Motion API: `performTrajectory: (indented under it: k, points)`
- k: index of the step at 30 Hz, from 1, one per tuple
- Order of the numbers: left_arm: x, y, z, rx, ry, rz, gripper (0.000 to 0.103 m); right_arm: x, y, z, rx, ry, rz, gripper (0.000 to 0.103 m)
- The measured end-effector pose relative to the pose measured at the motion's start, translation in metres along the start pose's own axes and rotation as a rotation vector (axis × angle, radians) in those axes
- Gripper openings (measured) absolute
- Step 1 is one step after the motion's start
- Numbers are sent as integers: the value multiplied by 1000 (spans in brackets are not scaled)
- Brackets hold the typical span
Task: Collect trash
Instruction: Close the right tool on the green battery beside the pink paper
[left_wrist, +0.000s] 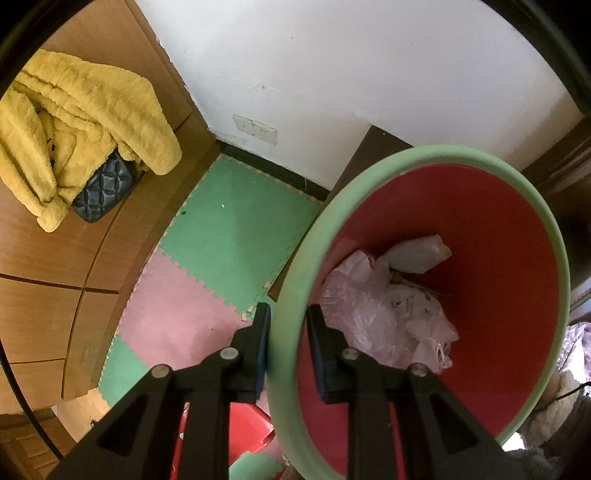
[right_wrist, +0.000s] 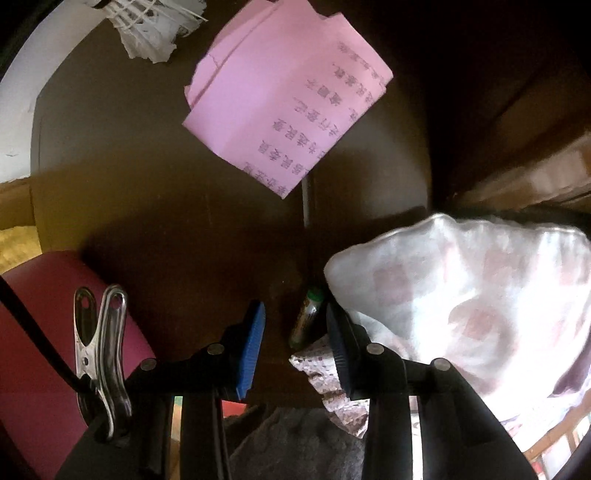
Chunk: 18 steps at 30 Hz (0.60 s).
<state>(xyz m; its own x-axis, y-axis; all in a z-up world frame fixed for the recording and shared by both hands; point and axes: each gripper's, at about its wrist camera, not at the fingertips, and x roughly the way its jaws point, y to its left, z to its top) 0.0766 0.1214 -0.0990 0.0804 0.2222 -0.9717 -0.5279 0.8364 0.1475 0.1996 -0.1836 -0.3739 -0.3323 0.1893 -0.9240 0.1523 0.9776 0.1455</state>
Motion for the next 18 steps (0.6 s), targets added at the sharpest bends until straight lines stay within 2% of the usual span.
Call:
performTrajectory:
  k: [2, 4, 5, 14, 16, 18]
  points:
    - [0, 0, 0, 6, 0, -3, 20, 0, 1, -2, 1, -14, -9, 37]
    - [0, 1, 0, 10, -2, -8, 20, 1, 5, -2, 12, -31, -21, 29]
    - [0, 1, 0, 12, -3, -10, 20, 1, 6, -4, 7, -49, -48, 11]
    - [-1, 0, -1, 53, -10, -14, 19, 0, 13, -13, -3, -92, -74, 11]
    - [-1, 1, -2, 52, -10, -27, 18, 1, 13, -18, 24, -89, -47, 11]
    - [-1, 3, -2, 50, -6, -41, 18, -14, 10, -29, 31, -124, 2, 11]
